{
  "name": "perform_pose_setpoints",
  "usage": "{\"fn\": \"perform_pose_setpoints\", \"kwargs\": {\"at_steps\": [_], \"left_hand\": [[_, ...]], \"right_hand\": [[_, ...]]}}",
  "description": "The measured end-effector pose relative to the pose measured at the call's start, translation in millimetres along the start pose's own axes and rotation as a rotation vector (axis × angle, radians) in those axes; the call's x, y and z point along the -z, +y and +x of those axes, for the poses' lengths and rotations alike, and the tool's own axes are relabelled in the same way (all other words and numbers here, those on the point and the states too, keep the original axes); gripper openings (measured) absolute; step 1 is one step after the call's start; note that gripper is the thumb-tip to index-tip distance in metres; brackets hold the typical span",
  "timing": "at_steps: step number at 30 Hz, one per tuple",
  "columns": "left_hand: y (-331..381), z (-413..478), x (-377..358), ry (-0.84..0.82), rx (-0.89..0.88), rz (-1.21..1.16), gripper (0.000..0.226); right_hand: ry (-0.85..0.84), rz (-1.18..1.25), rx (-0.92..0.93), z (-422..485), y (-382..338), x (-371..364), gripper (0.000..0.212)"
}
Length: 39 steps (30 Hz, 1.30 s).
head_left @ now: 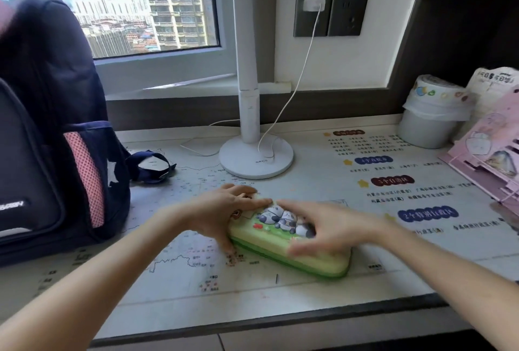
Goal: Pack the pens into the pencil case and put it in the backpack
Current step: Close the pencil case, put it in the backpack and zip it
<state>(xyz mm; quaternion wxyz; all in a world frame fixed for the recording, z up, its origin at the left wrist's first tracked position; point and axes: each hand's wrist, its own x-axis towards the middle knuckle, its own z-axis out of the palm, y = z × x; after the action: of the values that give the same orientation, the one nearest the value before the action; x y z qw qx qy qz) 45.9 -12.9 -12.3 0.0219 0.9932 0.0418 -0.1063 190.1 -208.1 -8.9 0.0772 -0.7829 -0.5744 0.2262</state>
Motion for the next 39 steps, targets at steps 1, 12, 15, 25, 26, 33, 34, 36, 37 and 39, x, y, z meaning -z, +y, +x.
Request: {"fn": "perform_pose_setpoints", "kwargs": {"at_steps": [1, 12, 15, 25, 26, 33, 34, 36, 37, 39], "left_hand": [[0.2, -2.4, 1.9, 0.03, 0.033, 0.037, 0.11], [-17.5, -69.8, 39.1, 0.946, 0.51, 0.225, 0.014], [-24.7, -86.4, 53.8, 1.03, 0.63, 0.33, 0.019], [-81.4, -146.8, 97.0, 1.084, 1.031, 0.272, 0.075], [-89.8, -152.1, 99.3, 1.085, 1.065, 0.235, 0.076], [-120.7, -178.9, 106.0, 1.016, 1.145, 0.057, 0.074], [-119.6, -180.3, 107.3, 1.012, 1.119, 0.029, 0.074], [-113.5, -185.2, 107.8, 1.011, 1.045, -0.029, 0.073], [-110.5, -191.8, 106.1, 1.019, 1.001, -0.057, 0.074], [-105.0, -208.1, 100.5, 1.045, 0.905, -0.108, 0.077]], "right_hand": [[0.013, -0.049, 0.005, -7.4, -8.3, -10.9, 0.087], [0.449, -0.08, -0.533, 2.7, 48.6, -1.6, 0.08], [0.516, -0.309, -0.69, 20.8, 44.3, 15.8, 0.06], [0.533, 0.649, 0.217, 128.0, -203.9, 104.2, 0.066], [0.503, 0.741, 0.243, 139.9, -223.8, 111.2, 0.069], [0.401, 0.906, 0.409, 201.3, -315.5, 152.8, 0.096], [0.405, 0.888, 0.415, 208.2, -322.6, 157.9, 0.098], [0.403, 0.837, 0.421, 217.5, -327.5, 165.2, 0.095], [0.387, 0.806, 0.436, 221.4, -329.6, 167.1, 0.09], [0.38, 0.734, 0.465, 221.4, -330.5, 168.5, 0.073]]}}
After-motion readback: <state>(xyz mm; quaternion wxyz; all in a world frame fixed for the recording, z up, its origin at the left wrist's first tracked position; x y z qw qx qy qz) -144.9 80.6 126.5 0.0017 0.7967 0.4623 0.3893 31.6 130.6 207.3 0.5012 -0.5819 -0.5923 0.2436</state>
